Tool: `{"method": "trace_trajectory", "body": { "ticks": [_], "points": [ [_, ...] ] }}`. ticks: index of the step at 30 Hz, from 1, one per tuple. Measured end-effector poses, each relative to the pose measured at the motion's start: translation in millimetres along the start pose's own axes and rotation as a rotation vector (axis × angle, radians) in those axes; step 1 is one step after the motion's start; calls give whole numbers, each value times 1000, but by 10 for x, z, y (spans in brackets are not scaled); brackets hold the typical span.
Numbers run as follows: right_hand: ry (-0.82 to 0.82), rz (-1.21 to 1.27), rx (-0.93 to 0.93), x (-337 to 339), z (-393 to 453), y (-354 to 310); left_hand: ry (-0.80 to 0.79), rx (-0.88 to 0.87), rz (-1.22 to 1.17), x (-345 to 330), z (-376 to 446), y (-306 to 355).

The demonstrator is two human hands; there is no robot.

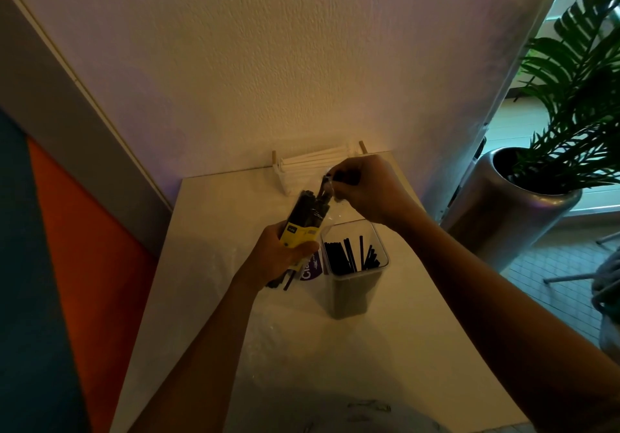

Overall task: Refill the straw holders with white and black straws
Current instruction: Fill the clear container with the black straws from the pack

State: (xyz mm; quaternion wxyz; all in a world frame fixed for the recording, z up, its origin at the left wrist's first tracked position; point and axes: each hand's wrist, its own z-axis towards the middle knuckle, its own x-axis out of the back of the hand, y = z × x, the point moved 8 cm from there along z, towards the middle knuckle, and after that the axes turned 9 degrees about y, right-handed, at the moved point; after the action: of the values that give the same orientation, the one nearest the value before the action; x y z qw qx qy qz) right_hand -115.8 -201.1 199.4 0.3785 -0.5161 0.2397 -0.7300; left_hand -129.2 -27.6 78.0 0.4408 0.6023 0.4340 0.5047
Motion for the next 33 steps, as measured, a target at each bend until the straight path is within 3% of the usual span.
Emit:
{"method": "trace_trajectory", "body": {
  "ticks": [12,20,24,30,33],
  "points": [
    [-61,30,-33,-64,1,13,-11,35,-10,-26,-24,-97],
    [17,14,29,149,92,-96,-5,45,-43,-12,-70,-116],
    [86,104,-75,149,62,-30,-3,31,-32,-38,-58,-73],
    [5,273,-260,-109,-100,133,-3,41,-38,-89,-56,-18],
    [1,296,-253,-137,-138,132,11,38,-41,-75,-64,-48]
  ]
}}
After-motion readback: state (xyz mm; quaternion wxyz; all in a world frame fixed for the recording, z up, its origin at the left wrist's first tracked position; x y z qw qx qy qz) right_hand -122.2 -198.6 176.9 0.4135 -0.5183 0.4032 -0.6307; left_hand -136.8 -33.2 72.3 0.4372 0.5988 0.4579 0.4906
